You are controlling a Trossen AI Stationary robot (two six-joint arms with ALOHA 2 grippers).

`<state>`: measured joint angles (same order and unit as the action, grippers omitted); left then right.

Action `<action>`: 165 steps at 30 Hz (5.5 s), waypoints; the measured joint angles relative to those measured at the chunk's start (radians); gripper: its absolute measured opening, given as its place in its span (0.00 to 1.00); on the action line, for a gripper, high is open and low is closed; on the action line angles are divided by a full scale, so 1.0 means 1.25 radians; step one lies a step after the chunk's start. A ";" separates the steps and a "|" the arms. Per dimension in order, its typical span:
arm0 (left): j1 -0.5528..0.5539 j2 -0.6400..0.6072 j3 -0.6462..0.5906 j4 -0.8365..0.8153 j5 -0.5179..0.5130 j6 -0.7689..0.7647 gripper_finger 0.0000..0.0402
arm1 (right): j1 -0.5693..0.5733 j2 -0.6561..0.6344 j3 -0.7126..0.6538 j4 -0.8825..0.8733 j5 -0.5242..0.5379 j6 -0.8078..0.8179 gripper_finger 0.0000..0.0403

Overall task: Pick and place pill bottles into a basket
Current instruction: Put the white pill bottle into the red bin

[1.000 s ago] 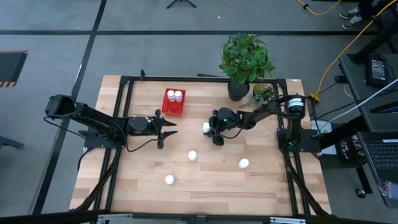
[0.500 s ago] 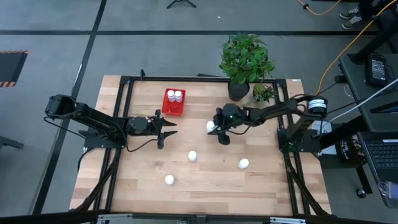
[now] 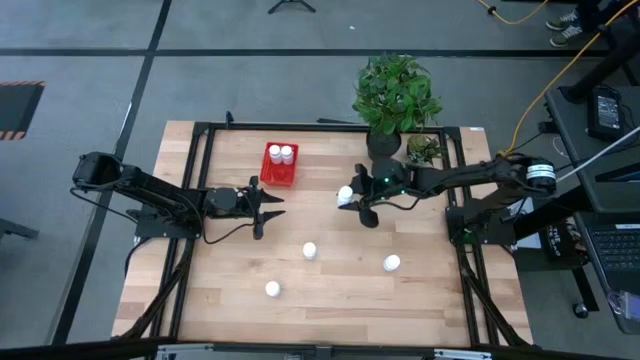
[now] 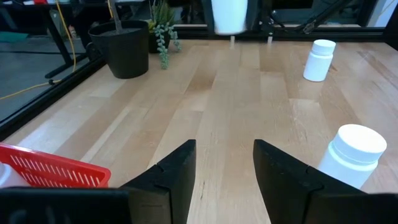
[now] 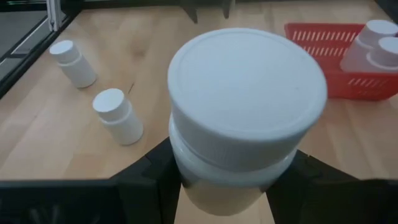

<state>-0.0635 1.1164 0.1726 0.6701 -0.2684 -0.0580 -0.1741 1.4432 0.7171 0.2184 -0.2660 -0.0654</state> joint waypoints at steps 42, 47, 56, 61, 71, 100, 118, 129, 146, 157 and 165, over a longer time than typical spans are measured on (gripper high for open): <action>0.000 0.000 0.001 0.242 0.043 0.111 0.62 | 0.043 -0.015 0.119 -0.148 0.088 -0.035 0.43; 0.000 0.000 0.001 0.285 0.045 0.113 0.65 | 0.043 -0.025 0.119 -0.184 0.088 -0.029 0.43; 0.000 0.000 0.032 0.258 0.034 0.011 0.65 | 0.043 -0.026 0.120 -0.192 0.086 -0.017 0.43; 0.000 0.001 0.153 0.036 0.028 0.010 0.65 | 0.043 -0.026 0.148 -0.221 0.085 -0.017 0.43; 0.019 0.032 0.324 -0.167 0.028 0.070 0.66 | 0.043 -0.026 0.157 -0.228 0.085 -0.014 0.43; 0.114 0.318 0.838 -0.726 0.158 0.085 0.66 | 0.043 -0.026 0.157 -0.235 0.085 -0.039 0.43; 0.135 0.352 0.862 -0.692 0.195 0.085 0.66 | 0.043 -0.026 0.157 -0.229 0.087 -0.036 0.43; 0.141 0.353 0.862 -0.678 0.217 0.076 0.66 | 0.043 -0.022 0.157 -0.204 0.087 -0.036 0.43; 0.129 0.353 0.862 -0.690 0.215 0.078 0.66 | 0.043 0.026 0.157 -0.119 0.085 -0.055 0.43; 0.129 0.353 0.862 -0.700 0.215 0.084 0.65 | 0.043 0.025 0.186 -0.125 0.085 -0.057 0.43; 0.128 0.351 0.862 -0.694 0.215 0.086 0.65 | 0.043 0.025 0.189 -0.162 0.085 -0.059 0.43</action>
<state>0.0971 1.5551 1.2495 -0.1973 0.0002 0.0491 -0.1200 1.4746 0.9531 0.0161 -0.1600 -0.1390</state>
